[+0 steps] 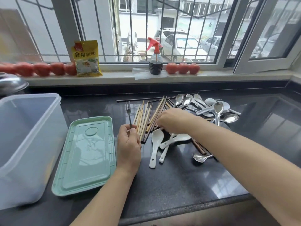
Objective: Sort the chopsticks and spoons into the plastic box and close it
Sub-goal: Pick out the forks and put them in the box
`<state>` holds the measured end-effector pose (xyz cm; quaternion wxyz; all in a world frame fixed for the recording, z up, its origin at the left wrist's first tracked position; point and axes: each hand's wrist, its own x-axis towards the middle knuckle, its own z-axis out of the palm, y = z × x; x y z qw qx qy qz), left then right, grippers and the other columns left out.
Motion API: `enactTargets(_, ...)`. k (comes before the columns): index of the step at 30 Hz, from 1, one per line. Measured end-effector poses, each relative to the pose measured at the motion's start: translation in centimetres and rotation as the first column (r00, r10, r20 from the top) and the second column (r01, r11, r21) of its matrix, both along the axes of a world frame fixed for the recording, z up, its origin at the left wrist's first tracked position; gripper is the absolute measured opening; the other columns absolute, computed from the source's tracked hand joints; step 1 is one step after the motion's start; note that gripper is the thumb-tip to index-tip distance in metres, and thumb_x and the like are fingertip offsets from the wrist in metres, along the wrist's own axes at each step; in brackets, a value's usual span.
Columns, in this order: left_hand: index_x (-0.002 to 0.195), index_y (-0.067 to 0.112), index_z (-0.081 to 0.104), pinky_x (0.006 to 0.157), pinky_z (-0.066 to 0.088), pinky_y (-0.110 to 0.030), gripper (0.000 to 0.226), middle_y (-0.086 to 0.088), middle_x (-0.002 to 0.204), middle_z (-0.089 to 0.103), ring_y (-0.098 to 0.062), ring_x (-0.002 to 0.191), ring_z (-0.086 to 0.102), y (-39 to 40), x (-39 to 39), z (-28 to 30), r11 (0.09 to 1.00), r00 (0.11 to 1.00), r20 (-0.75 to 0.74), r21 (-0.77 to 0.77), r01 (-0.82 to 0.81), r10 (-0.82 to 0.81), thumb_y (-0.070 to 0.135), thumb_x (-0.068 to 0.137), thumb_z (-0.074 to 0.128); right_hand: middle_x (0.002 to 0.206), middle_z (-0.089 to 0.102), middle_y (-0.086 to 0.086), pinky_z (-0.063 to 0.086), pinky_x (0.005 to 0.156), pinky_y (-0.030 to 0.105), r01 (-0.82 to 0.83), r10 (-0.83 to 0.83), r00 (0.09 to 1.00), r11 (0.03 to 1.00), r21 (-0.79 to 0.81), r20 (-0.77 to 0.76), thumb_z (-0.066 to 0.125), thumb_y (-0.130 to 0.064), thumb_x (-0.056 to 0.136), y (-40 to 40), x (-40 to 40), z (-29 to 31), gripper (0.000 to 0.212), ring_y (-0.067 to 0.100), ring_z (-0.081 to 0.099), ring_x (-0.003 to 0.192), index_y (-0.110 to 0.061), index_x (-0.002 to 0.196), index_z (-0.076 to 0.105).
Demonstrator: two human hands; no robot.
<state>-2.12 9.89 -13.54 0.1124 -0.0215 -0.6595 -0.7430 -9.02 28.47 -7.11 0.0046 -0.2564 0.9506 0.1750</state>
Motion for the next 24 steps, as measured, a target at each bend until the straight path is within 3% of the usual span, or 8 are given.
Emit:
enactTargets(2, 0.100, 0.017, 0.055, 0.044, 0.032, -0.022, 0.018, 0.000, 0.066, 0.044, -0.011, 0.049, 0.037, 0.1, -0.1, -0.1, 1.000, 1.000, 0.001, -0.006, 0.000, 0.000, 0.016, 0.110, 0.040, 0.081, 0.061, -0.006, 0.056, 0.070, 0.036, 0.023, -0.027, 0.999, 0.989, -0.143, -0.028, 0.055, -0.013, 0.094, 0.8, 0.0, 0.5, 0.015, 0.017, 0.059, 0.074, -0.021, 0.082, 0.057)
enactTargets(4, 0.099, 0.017, 0.054, 0.044, 0.032, -0.022, 0.018, 0.000, 0.066, 0.044, -0.010, 0.049, 0.037, 0.1, -0.2, -0.1, 1.000, 1.000, 0.006, 0.001, -0.003, 0.003, 0.015, 0.110, 0.040, 0.083, 0.065, -0.006, 0.058, 0.072, 0.040, 0.098, -0.131, 0.991, 0.868, -0.488, -0.035, 0.059, -0.023, 0.096, 1.4, 0.1, 1.1, 0.008, 0.017, 0.064, 0.074, -0.023, 0.088, 0.058)
enactTargets(8, 0.101, 0.016, 0.055, 0.044, 0.033, -0.021, 0.017, 0.000, 0.068, 0.045, -0.009, 0.050, 0.038, 0.0, 0.0, 0.0, 1.000, 1.000, 0.013, -0.009, 0.006, -0.006, 0.015, 0.110, 0.040, 0.089, 0.073, 0.000, 0.061, 0.079, 0.038, 0.150, -0.361, 0.930, 0.184, -0.971, 0.075, 0.069, -0.018, 0.093, 1.0, 1.4, 3.0, 0.011, 0.016, 0.071, 0.082, -0.016, 0.100, 0.061)
enactTargets(11, 0.102, 0.016, 0.055, 0.044, 0.034, -0.022, 0.018, 0.000, 0.068, 0.046, -0.010, 0.050, 0.039, -0.1, 0.2, 0.2, 1.000, 0.999, 0.029, -0.003, 0.016, -0.016, 0.016, 0.110, 0.039, 0.094, 0.076, 0.009, 0.060, 0.080, 0.035, 0.088, -0.274, 0.938, -0.398, -0.913, 0.210, 0.061, -0.007, 0.097, 0.7, 3.9, 5.4, 0.020, 0.017, 0.071, 0.080, -0.013, 0.115, 0.056)
enactTargets(13, 0.101, 0.017, 0.054, 0.045, 0.034, -0.024, 0.018, 0.000, 0.068, 0.046, -0.011, 0.052, 0.039, -0.1, 0.3, 0.3, 1.000, 0.999, 0.037, 0.002, 0.015, -0.015, 0.016, 0.110, 0.039, 0.097, 0.076, 0.013, 0.058, 0.078, 0.032, 0.134, -0.116, 0.960, -0.610, -0.781, 0.256, 0.056, -0.004, 0.100, 0.5, 5.6, 6.3, 0.026, 0.020, 0.069, 0.082, -0.014, 0.124, 0.053)
enactTargets(19, 0.094, 0.018, 0.053, 0.063, 0.044, -0.043, 0.021, -0.006, 0.076, 0.054, -0.022, 0.066, 0.050, -0.3, 2.7, 2.5, 0.996, 0.990, 0.107, -0.016, -0.091, 0.092, 0.019, 0.108, 0.038, 0.098, 0.076, 0.018, 0.056, 0.075, 0.036, 0.234, -0.050, 0.942, -0.612, -0.755, 0.333, 0.047, 0.001, 0.100, -3.7, 8.5, 8.1, 0.025, 0.022, 0.072, 0.078, -0.013, 0.120, 0.047)
enactTargets(22, 0.096, 0.012, 0.053, 0.057, 0.044, -0.034, 0.018, -0.003, 0.073, 0.051, -0.010, 0.056, 0.050, -2.4, 4.5, 8.0, 0.972, 0.992, 0.113, 0.222, -0.084, 0.060, 0.013, 0.107, 0.039, 0.096, 0.076, 0.018, 0.057, 0.073, 0.036, 0.216, -0.072, 0.947, -0.576, -0.788, 0.313, 0.046, 0.000, 0.100, -7.3, 8.7, 10.2, 0.023, 0.023, 0.071, 0.074, -0.011, 0.121, 0.046)
enactTargets(24, 0.099, 0.009, 0.054, 0.051, 0.040, -0.027, 0.018, -0.002, 0.070, 0.049, -0.008, 0.051, 0.047, -6.0, 5.7, 12.5, 0.944, 1.000, -0.014, 0.331, 0.005, 0.000, 0.007, 0.107, 0.039, 0.094, 0.076, 0.019, 0.057, 0.070, 0.036, 0.213, -0.062, 0.954, -0.546, -0.811, 0.292, 0.043, -0.004, 0.103, -10.6, 8.2, 11.6, 0.018, 0.025, 0.071, 0.072, -0.009, 0.120, 0.045)
